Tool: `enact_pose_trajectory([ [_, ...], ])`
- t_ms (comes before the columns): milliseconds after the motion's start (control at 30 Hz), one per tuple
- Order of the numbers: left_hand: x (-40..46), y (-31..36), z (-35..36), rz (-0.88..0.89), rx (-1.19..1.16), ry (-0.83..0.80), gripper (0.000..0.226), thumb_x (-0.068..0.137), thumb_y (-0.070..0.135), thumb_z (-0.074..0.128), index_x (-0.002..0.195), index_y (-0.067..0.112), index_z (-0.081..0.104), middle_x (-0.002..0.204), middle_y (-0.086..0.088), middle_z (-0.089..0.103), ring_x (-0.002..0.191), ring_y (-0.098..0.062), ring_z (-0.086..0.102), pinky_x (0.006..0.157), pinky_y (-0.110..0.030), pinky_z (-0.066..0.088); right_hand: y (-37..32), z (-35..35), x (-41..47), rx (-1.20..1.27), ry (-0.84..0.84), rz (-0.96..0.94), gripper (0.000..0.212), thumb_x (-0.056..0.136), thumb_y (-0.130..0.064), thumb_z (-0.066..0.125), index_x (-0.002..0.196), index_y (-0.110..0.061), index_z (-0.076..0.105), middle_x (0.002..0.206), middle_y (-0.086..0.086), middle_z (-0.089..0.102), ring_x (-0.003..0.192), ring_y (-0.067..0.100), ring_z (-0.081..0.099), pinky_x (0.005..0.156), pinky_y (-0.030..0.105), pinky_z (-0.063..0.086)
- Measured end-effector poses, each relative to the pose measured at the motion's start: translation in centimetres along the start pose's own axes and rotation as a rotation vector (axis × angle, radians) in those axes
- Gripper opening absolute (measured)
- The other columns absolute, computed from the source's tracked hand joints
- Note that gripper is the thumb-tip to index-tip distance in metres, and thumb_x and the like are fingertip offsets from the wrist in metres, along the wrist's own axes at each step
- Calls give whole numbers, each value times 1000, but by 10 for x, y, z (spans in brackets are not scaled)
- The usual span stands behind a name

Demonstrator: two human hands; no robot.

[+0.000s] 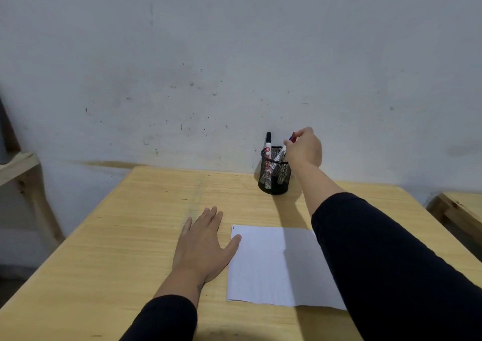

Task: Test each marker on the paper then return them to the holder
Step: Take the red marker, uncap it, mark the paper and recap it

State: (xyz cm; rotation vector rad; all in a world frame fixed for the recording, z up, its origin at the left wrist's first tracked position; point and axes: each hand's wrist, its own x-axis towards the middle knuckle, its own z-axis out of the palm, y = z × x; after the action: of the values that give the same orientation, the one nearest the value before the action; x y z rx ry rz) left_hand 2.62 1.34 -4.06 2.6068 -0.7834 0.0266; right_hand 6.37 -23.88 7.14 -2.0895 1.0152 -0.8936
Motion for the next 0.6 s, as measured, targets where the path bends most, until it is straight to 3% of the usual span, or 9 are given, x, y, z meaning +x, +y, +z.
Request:
enact_pose_trajectory([
  [100,0,0,0,-3,0,6,74,89,63,32,150,23,20,160,12,10,146,-2,2,121,-34,-2,7,5,7,-73,-50,101,38,87,-35,66,116,-10,63,118,8,62,116,30,52,83,37,47],
  [233,1,0,-1,-7,-6,12,74,88,63,34,150,24,21,160,13,11,146,-1,3,121,-34,-1,14,16,6,-66,-91,145,31,86,-38,66,102,-13,72,110,7,68,107,30,58,85,39,53],
  [333,0,1,-1,-12,-9,8,74,88,63,34,150,24,21,160,13,11,146,-1,3,121,-34,-2,6,10,4,-50,-61,126,29,89,-36,65,107,-13,71,112,6,68,112,28,56,84,34,47],
  [500,0,2,-1,-20,8,-15,75,88,64,33,150,24,20,160,12,11,146,-2,3,121,-34,-2,-23,-23,4,198,-84,1,25,93,-23,61,112,-7,66,115,10,67,103,25,64,80,30,47],
  [600,0,2,-1,-20,16,-30,75,88,64,32,151,23,19,160,11,11,147,-4,3,121,-34,-2,-39,-44,-7,297,-86,-96,24,94,-23,59,111,-7,63,104,8,66,95,22,62,81,29,47],
])
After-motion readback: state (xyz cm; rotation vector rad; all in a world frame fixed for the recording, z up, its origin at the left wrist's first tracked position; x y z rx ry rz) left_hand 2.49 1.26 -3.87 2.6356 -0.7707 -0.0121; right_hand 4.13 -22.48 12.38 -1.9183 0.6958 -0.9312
